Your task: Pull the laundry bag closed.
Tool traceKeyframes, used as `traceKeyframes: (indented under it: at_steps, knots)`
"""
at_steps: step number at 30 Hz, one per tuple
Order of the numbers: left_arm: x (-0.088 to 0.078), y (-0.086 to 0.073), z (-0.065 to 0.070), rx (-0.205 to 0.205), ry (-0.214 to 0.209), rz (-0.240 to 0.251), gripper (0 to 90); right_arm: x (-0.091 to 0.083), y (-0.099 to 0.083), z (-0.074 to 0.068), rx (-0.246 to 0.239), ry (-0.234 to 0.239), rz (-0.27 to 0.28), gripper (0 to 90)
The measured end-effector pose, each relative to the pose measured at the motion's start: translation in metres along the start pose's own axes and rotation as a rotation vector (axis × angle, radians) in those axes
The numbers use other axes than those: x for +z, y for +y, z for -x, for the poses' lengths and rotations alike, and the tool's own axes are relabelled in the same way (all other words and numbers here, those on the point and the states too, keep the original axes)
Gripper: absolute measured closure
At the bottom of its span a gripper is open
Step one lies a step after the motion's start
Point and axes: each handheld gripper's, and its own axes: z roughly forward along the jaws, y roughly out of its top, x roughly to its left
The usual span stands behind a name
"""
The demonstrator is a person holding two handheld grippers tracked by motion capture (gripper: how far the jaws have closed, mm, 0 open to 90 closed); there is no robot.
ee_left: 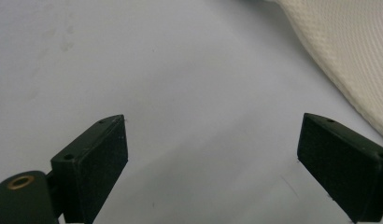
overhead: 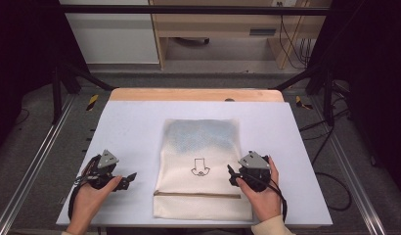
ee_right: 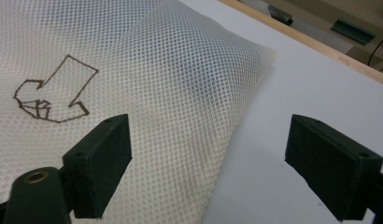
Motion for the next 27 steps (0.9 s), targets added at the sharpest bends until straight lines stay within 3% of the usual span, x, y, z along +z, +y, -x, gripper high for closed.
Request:
traceKeyframes:
  at_steps: [3,5,7,11,14,15,18,22,24,26,27]
  knots:
    - [-0.011,-0.002,-0.002,-0.07,-0.028,0.048,10.4,0.002,-0.001,0.001,0.016,0.007,-0.026,12.6]
    - [-0.015,-0.001,-0.001,-0.099,-0.046,0.017,10.8,0.004,0.0,0.001,0.022,0.013,-0.031,12.7]
    - [-0.021,-0.002,0.004,-0.078,-0.03,0.013,14.0,0.005,0.002,-0.003,-0.01,0.04,-0.055,13.4]
    - [-0.026,-0.007,0.011,-0.088,-0.035,0.034,12.9,0.004,0.004,-0.012,-0.035,0.083,-0.069,14.7]
    - [-0.033,-0.017,0.018,-0.065,-0.006,0.023,11.4,0.003,0.011,-0.025,-0.095,0.152,-0.084,18.8]
    - [-0.035,-0.02,0.02,-0.066,0.012,0.035,11.4,0.003,0.011,-0.025,-0.095,0.152,-0.084,18.8]
    - [-0.037,-0.026,0.016,-0.093,0.034,0.037,8.7,0.003,0.021,-0.038,-0.132,0.196,-0.081,21.2]
    - [-0.033,-0.024,0.013,-0.103,0.054,0.038,6.9,0.007,0.033,-0.054,-0.153,0.265,-0.128,20.2]
    - [-0.031,-0.023,0.013,-0.105,0.043,0.033,6.9,0.008,0.036,-0.058,-0.16,0.277,-0.132,22.3]
    - [-0.029,-0.023,0.011,-0.104,0.034,0.027,5.0,0.013,0.046,-0.071,-0.19,0.336,-0.145,24.1]
    - [-0.029,-0.023,0.011,-0.106,0.034,0.028,5.0,0.013,0.046,-0.071,-0.19,0.336,-0.145,24.1]
